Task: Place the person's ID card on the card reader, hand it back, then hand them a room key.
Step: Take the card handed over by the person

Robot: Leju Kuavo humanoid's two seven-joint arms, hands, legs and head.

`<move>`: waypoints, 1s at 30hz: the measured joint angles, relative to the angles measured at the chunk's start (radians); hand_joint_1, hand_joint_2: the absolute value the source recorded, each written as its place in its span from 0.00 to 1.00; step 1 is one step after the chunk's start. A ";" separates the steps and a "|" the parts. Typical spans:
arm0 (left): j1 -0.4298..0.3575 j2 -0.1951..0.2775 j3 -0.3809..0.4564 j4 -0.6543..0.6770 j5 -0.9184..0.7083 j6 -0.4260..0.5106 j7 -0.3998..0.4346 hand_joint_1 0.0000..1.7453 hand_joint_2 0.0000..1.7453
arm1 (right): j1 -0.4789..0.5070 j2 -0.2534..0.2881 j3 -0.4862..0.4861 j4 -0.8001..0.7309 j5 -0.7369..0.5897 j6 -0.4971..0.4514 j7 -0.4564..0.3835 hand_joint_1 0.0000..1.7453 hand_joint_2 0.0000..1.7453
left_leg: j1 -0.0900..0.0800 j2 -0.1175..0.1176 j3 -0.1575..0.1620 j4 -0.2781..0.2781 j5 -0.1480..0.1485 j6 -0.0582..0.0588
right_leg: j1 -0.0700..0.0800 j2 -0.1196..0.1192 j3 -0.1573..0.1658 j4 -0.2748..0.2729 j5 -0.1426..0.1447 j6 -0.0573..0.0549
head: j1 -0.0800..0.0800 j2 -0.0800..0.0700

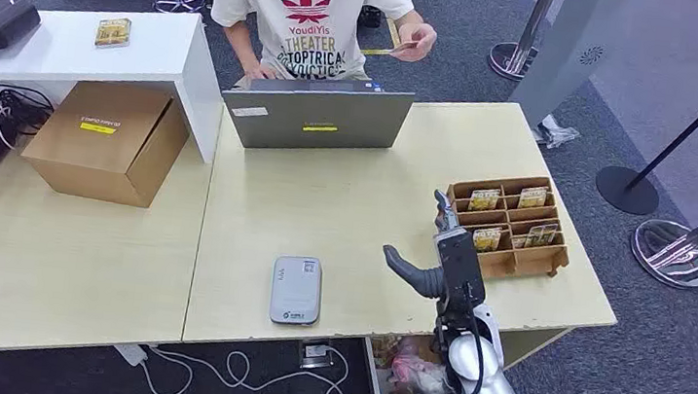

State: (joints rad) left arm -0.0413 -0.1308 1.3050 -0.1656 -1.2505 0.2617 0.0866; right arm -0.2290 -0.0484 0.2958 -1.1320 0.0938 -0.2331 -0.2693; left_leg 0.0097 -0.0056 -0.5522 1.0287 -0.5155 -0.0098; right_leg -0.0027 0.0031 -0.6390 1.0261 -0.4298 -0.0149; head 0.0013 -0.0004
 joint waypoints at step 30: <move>-0.001 0.000 0.000 0.008 -0.015 0.000 -0.014 0.00 0.00 | -0.116 0.002 0.110 0.004 0.260 -0.173 -0.060 0.00 1.00 | 0.000 0.000 0.000 0.000 0.000 0.000 | 0.000 0.000 0.000 0.000 0.000 0.000 | 0.000 0.000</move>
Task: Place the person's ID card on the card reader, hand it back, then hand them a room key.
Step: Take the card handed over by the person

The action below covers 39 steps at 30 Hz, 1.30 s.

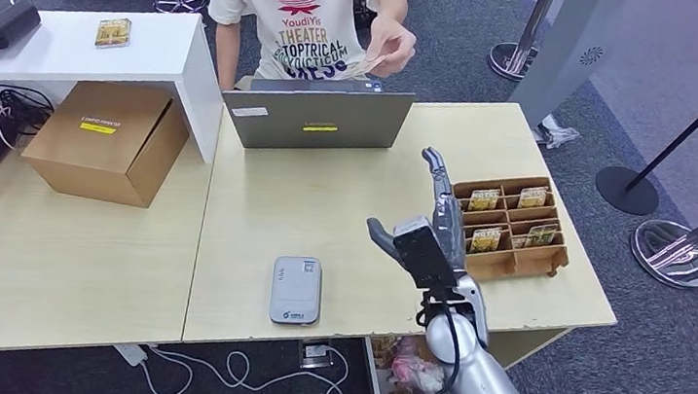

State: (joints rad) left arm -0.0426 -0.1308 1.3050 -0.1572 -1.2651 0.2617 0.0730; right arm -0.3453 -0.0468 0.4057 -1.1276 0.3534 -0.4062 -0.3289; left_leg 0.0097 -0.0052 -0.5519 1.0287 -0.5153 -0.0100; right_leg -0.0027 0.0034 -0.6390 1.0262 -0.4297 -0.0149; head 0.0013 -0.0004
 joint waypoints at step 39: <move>-0.014 0.021 -0.019 0.000 -0.079 -0.065 -0.042 0.00 0.00 | -0.374 0.051 0.118 0.260 0.392 -0.172 0.058 0.00 1.00 | 0.000 -0.001 0.001 0.000 0.001 -0.001 | 0.000 0.000 0.000 0.001 0.001 0.000 | 0.000 0.000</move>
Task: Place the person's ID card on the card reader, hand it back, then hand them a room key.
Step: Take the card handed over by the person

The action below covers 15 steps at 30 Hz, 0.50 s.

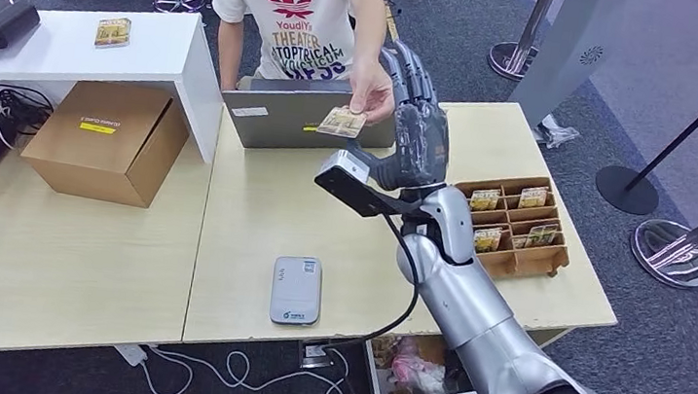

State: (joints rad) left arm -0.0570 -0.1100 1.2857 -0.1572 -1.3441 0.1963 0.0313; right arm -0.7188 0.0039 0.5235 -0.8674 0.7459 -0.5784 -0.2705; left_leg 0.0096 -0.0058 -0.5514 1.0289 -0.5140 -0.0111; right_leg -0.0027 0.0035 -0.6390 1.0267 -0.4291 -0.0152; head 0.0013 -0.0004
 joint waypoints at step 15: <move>-0.003 0.005 -0.014 0.000 -0.005 0.003 0.008 0.00 0.00 | -0.010 0.000 0.011 0.058 -0.019 -0.001 -0.016 0.00 1.00 | 0.000 0.000 0.000 0.000 0.000 0.000 | 0.000 0.000 0.000 0.000 0.000 0.000 | 0.000 0.000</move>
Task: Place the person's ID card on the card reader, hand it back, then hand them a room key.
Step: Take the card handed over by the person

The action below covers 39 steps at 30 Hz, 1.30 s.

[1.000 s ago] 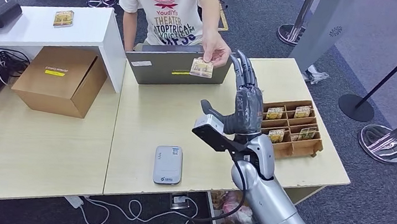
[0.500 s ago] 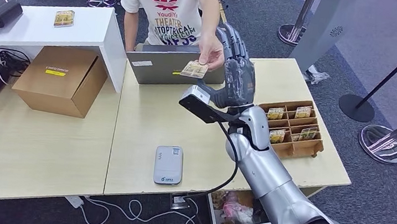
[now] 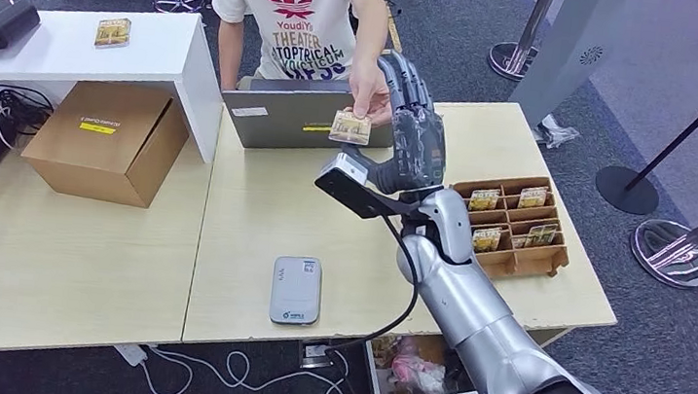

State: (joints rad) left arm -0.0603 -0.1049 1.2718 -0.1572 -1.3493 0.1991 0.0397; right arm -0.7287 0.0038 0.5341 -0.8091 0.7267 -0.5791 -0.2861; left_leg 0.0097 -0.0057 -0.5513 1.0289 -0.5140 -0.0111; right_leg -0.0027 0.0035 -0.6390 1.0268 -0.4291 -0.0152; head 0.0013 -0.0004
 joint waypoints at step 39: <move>-0.006 -0.002 0.000 0.000 0.001 0.029 -0.008 0.00 0.00 | -0.050 0.011 0.064 0.060 -0.069 -0.015 -0.018 1.00 1.00 | 0.000 0.000 0.000 0.000 0.000 0.000 | 0.000 0.000 0.000 0.000 0.000 0.000 | 0.000 0.000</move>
State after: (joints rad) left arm -0.0667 -0.1064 1.2720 -0.1572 -1.3481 0.2285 0.0313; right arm -0.7785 0.0144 0.5983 -0.7492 0.6573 -0.5945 -0.3039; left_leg 0.0097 -0.0058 -0.5517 1.0289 -0.5140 -0.0111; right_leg -0.0027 0.0035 -0.6390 1.0268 -0.4291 -0.0152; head 0.0014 -0.0004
